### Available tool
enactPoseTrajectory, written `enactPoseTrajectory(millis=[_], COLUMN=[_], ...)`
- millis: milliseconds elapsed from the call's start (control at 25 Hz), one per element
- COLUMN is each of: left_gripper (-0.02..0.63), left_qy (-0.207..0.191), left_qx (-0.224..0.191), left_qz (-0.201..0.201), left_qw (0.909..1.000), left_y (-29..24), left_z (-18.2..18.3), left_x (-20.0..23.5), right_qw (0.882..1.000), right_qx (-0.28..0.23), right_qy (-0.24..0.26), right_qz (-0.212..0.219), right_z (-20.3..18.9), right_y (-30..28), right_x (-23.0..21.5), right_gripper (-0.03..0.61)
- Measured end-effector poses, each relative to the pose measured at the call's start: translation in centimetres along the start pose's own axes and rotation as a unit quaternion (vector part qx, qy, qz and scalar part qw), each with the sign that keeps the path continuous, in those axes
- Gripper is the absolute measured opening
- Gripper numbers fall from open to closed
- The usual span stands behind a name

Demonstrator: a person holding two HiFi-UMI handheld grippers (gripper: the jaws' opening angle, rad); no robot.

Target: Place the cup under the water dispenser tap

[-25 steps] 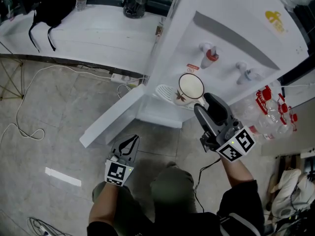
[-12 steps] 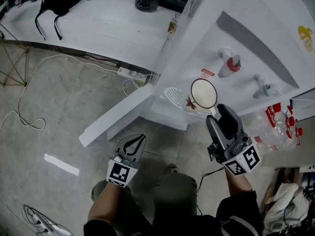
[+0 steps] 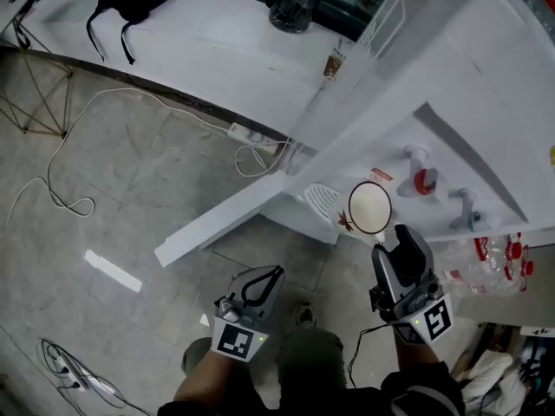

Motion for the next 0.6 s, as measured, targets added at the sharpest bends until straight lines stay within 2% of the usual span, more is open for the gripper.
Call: enactPoseTrajectory(millis=[160,240,360,600], left_gripper=[0.031,0.029,0.029,0.029], left_qy=[0.004,0.005,0.0,-0.008], left_qx=[0.009,0.017,0.018,0.022], left_qz=[0.036,0.053,0.06,0.049], left_qw=[0.9993,0.9985,0.998,0.9985], left_y=[0.3,1.2,2.8,5.7], left_z=[1.7,3.7,8.4,19.1], left_x=[-0.7,-0.7,-0.4,-0.2], right_qw=[0.999,0.999,0.998,0.995], right_qx=[0.021,0.024,0.04,0.061], right_qy=[0.035,0.01,-0.042,-0.067], right_qz=[-0.023,-0.03,-0.023,-0.036], right_z=[1.1,2.1,4.3,11.4], right_y=[-0.4,-0.6,-0.6,0.6], right_x=[1.8,3.3,5.6,8.2], right_gripper=[0.192,0.192,0.192,0.192])
Point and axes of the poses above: the fingertips, and each gripper's own axes: y backward along the fingers, x to its left, z out of its top, the point moved 7 cm from there along y, backward along the fingers, and after that the axes turned 5 degrees about -y, right-handed, at the moved point
